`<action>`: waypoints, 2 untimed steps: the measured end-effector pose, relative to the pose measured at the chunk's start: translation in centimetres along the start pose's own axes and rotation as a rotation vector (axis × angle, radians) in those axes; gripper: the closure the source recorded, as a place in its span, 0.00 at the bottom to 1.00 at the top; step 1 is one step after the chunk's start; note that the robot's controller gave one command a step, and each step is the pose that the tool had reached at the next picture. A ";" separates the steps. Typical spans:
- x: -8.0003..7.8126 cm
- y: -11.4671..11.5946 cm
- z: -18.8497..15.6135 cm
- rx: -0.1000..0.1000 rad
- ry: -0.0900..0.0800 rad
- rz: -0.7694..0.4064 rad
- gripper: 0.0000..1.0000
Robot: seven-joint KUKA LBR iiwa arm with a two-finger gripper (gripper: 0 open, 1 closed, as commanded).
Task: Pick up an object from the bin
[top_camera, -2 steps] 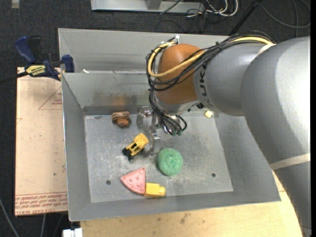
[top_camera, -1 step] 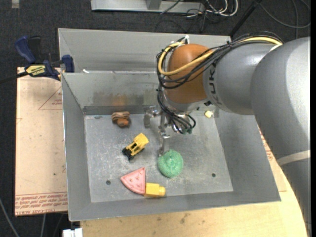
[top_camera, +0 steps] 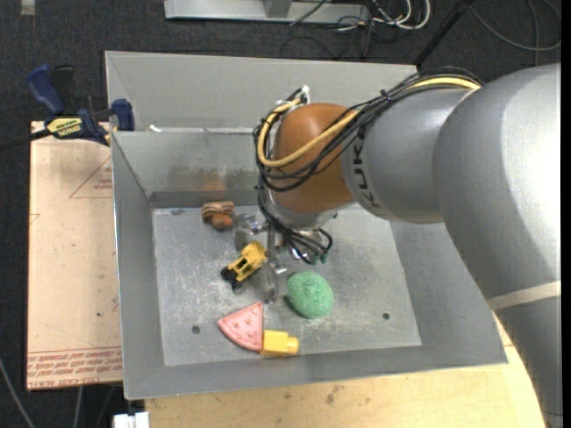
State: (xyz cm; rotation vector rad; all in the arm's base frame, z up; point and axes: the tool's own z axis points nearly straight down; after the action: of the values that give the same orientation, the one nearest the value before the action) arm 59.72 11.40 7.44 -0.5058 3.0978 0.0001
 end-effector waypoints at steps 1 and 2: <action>-5.3 0.0 0.3 -0.001 -0.001 -0.140 1.00; -5.3 0.0 0.3 -0.002 -0.001 -0.140 1.00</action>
Offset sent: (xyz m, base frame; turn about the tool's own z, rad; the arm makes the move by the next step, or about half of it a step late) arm 0.0000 0.0000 0.0000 0.0000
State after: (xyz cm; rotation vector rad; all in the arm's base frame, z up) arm 64.72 13.08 7.18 -0.7207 3.0538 0.0026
